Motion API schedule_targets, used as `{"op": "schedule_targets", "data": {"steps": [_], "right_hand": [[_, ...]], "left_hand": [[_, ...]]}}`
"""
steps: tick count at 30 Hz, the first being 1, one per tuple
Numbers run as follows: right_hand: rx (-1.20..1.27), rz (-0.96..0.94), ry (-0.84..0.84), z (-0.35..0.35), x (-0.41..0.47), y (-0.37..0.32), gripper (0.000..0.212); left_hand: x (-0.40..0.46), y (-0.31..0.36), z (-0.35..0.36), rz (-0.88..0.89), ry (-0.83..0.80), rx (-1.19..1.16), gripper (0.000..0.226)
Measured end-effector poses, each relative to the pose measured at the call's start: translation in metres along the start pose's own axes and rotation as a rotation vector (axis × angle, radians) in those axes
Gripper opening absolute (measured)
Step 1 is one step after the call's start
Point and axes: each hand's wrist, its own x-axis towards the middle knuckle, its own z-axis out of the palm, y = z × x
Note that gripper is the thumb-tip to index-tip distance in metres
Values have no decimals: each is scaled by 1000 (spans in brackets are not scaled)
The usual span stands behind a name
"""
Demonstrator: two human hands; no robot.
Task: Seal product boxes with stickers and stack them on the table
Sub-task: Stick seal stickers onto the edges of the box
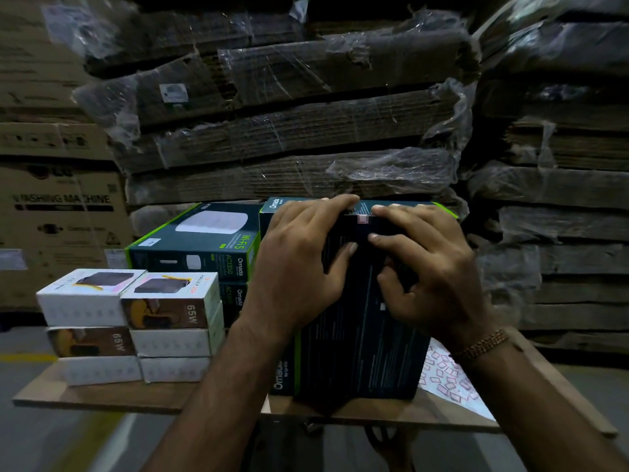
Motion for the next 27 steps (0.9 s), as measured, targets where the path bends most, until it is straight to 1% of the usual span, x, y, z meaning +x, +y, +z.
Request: {"op": "schedule_targets", "data": {"steps": [1, 4, 8, 12, 17, 20, 24, 27], "right_hand": [[3, 3, 8, 0, 1, -1, 32], [-22, 6, 6, 0, 4, -4, 44], [-36, -15, -3, 3, 0, -3, 46], [0, -6, 16, 1, -1, -3, 42], [-42, 3, 18, 4, 2, -6, 50], [-29, 2, 26, 6, 1, -3, 46], [14, 13, 40, 4, -1, -2, 28], [-8, 24, 40, 3, 2, -6, 40]], "left_hand": [[0, 0, 0, -3, 4, -4, 56], [0, -1, 0, -4, 6, -12, 55], [-1, -1, 0, -14, 17, -26, 56], [-1, -1, 0, 5, 21, -14, 54], [-1, -3, 0, 56, 12, 4, 48], [1, -4, 1, 56, 6, 13, 45], [2, -2, 1, 34, -5, 34, 45], [2, -1, 1, 15, -15, 47, 48]]}}
